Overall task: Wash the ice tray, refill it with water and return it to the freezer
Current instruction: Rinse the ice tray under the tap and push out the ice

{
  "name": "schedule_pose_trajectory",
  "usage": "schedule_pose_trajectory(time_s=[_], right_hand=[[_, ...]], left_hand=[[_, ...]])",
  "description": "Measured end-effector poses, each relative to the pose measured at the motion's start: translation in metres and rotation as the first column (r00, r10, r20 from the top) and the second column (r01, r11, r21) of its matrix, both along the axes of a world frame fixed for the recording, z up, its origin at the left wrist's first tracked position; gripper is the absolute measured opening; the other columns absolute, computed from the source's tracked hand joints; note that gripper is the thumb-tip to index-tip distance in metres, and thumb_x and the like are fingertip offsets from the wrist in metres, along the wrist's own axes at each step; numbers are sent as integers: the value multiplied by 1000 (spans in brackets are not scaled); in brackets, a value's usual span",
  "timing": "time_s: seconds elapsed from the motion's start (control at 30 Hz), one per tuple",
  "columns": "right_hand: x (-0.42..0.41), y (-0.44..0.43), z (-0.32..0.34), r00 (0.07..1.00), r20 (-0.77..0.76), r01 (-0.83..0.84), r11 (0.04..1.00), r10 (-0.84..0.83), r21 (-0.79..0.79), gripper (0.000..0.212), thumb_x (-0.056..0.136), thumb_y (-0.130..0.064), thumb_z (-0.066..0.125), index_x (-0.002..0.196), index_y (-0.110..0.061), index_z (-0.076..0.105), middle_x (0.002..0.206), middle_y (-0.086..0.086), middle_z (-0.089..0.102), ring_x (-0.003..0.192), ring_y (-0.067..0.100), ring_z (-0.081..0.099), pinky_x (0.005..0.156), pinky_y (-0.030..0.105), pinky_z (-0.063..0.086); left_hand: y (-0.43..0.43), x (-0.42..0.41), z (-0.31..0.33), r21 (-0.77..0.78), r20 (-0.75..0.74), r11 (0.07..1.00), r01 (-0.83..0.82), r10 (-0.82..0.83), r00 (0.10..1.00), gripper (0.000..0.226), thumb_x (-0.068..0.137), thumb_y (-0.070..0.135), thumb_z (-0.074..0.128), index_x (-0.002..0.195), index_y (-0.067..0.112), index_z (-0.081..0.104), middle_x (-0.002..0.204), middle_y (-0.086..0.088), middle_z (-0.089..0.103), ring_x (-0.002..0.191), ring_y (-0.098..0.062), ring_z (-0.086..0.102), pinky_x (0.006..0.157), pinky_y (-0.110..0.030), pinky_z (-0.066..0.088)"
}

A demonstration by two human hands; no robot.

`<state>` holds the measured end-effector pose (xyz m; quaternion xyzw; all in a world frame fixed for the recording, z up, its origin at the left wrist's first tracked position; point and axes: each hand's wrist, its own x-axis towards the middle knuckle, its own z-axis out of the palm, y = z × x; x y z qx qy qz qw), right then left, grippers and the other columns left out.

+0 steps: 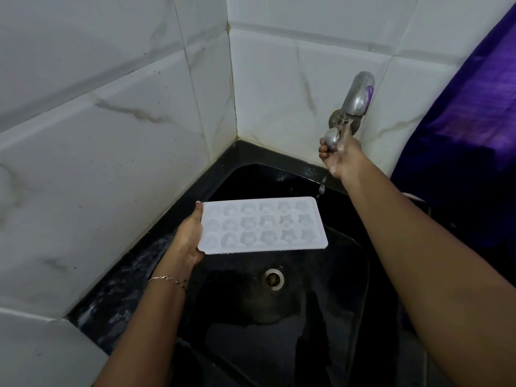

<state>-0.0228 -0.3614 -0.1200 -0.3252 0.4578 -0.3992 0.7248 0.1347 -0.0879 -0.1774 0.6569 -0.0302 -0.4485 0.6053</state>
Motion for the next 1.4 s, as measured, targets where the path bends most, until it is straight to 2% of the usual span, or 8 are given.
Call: schedule_pose_trajectory(time_s=[0.17,0.3,0.43,0.57,0.67,0.87,1.23,1.4], right_hand=[[-15,0,-3,997,32,-71,997,71,-12,47,101,-47,36,113,-7,56,83,7,59,67,15,58,56,22,50],[-31,21,-11,956,-211,-214,977,204,-24,61,98,-61,23,124,-12,49,105,8,67,91,19,67,75,31,51],[-52,80,-30,881,-467,-221,938,74,-269,16,100,-19,42,107,-13,55,100,3,63,83,11,57,80,25,43],[-86,136,-48,737,-672,-443,698,-73,-562,27,87,-4,48,96,-23,65,112,-4,55,107,9,43,89,6,27],[-106,162,-51,601,-788,-561,631,-134,-536,30,83,-21,42,98,-29,67,123,-8,43,121,10,27,103,28,20],[-128,190,-39,347,-908,-733,536,-236,-419,43,82,-38,31,104,-36,67,144,-5,30,137,13,14,110,40,5],[-163,218,-36,213,-884,-741,521,-415,-423,50,80,-43,20,103,-41,65,141,-7,32,133,14,18,106,46,9],[-174,221,-38,240,-902,-769,497,-358,-402,52,81,-41,23,109,-41,66,143,-8,28,137,11,11,109,47,6]], left_hand=[[-1,-4,1,12,-15,1000,10,-9,1000,46,100,48,38,100,10,65,99,-12,70,88,-31,67,76,-42,55],[1,-9,2,1,-25,1000,2,-2,1000,46,100,48,39,101,11,65,98,-12,71,86,-30,68,72,-41,54],[4,-16,4,-16,-27,1000,24,-25,999,46,101,47,37,97,11,66,95,-10,70,84,-29,68,70,-40,54],[9,-23,7,-16,-14,999,49,-50,999,48,100,48,37,100,10,66,99,-12,70,86,-30,68,69,-40,54],[15,-29,9,-10,-19,998,64,-64,998,49,99,51,39,102,10,67,103,-13,71,91,-33,68,72,-42,55],[28,-49,11,-19,-24,996,92,-93,995,46,100,48,39,96,10,66,90,-10,72,80,-28,69,66,-39,55],[45,-83,22,-18,-20,993,121,-121,992,46,101,48,37,91,12,64,85,-9,70,77,-28,67,64,-39,53],[52,-95,26,-2,-19,995,95,-95,995,45,100,48,39,94,12,65,85,-9,71,76,-28,68,63,-39,54]])
